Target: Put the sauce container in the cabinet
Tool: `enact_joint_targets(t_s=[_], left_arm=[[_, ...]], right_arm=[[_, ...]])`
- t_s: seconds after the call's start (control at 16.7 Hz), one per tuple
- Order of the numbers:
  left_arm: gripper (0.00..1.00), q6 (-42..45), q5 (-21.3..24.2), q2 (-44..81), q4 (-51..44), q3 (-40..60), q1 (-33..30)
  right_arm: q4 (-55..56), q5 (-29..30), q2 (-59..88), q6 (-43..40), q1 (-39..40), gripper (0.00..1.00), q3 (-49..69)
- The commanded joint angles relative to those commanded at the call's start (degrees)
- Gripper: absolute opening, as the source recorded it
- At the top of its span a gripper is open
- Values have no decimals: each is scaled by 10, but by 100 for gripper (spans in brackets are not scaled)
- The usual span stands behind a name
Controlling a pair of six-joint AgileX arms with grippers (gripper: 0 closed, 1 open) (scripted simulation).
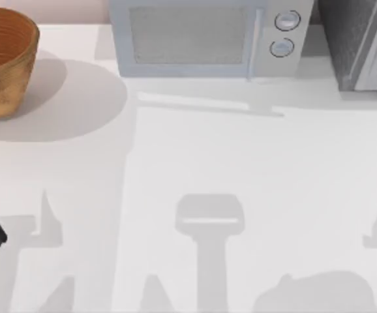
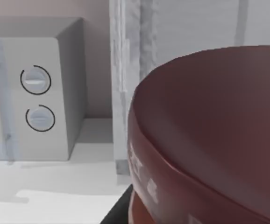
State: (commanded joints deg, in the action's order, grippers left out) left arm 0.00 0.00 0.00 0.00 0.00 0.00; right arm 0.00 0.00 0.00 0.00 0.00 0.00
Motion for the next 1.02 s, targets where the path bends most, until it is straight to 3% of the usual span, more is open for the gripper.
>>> enact_joint_targets(t_s=[0.48, 1.02], left_arm=[[100, 0, 0, 0, 0, 0, 0], [100, 0, 0, 0, 0, 0, 0]], right_arm=[[-6, 2, 24, 0, 5, 0, 35], [-95, 41, 260, -4, 36, 0, 371]])
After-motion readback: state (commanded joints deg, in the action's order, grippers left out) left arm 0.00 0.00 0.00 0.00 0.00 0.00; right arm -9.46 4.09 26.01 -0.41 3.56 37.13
